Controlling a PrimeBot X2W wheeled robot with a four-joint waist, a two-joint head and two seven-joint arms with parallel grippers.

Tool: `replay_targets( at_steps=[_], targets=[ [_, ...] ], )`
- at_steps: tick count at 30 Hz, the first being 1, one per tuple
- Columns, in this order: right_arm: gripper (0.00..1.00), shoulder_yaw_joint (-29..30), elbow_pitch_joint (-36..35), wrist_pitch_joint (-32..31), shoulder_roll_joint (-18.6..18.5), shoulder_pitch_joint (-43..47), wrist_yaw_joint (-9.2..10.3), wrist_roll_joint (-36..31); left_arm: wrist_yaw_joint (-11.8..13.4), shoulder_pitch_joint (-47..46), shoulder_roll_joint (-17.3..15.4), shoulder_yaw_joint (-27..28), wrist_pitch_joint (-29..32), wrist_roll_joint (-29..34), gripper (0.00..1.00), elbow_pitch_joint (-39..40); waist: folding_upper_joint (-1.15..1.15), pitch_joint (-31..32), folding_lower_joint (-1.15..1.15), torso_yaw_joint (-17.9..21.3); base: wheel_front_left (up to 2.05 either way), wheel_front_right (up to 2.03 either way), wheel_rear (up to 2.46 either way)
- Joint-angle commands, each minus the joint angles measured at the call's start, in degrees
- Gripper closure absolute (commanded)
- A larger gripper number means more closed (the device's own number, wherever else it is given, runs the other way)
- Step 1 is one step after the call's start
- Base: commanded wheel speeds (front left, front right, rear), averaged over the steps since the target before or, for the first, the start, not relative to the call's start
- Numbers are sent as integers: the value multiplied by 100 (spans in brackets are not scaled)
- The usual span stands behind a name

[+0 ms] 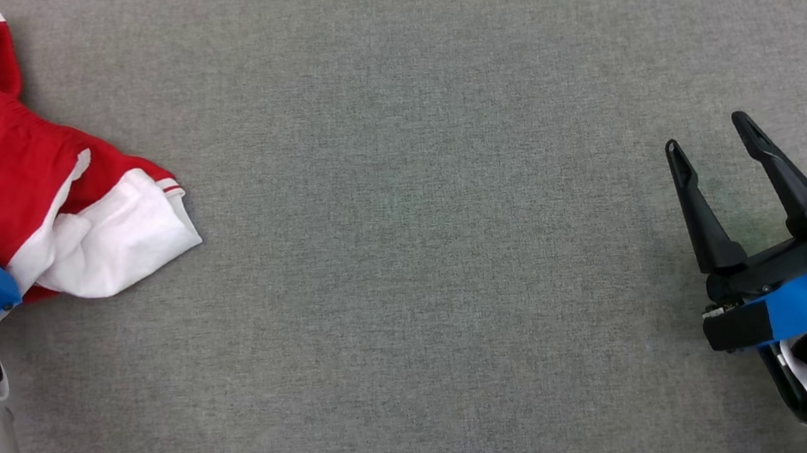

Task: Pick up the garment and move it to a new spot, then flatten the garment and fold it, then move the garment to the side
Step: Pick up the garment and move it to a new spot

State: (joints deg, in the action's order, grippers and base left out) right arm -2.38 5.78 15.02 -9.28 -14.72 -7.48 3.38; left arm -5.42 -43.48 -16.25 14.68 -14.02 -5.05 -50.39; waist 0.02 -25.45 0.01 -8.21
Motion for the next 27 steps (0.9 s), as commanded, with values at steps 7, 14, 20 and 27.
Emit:
replay_targets(
  at_steps=[7, 14, 20, 27],
  targets=[
    [0, -9, -291, 23, -73, 63, -3, -60, -58, -489, -128, -112, 427, -83, 0, -1376, -2, -45, -1, 79, 0, 0, 0],
    [0, -58, -214, 23, -38, 157, -3, -70, -118, -668, -112, -314, 251, -51, 100, -1852, -2, 128, -1, 46, 0, 0, 0],
    [0, -119, -19, 23, 35, 245, -3, 6, -150, -800, -196, -459, -48, 9, 100, -1682, -2, 484, -1, 60, 0, 0, 0],
    [0, -132, 186, 23, 182, 395, -3, 120, -174, -985, -159, -723, -121, 93, 100, -407, -2, 920, -1, 170, 0, 0, 0]
  ],
)
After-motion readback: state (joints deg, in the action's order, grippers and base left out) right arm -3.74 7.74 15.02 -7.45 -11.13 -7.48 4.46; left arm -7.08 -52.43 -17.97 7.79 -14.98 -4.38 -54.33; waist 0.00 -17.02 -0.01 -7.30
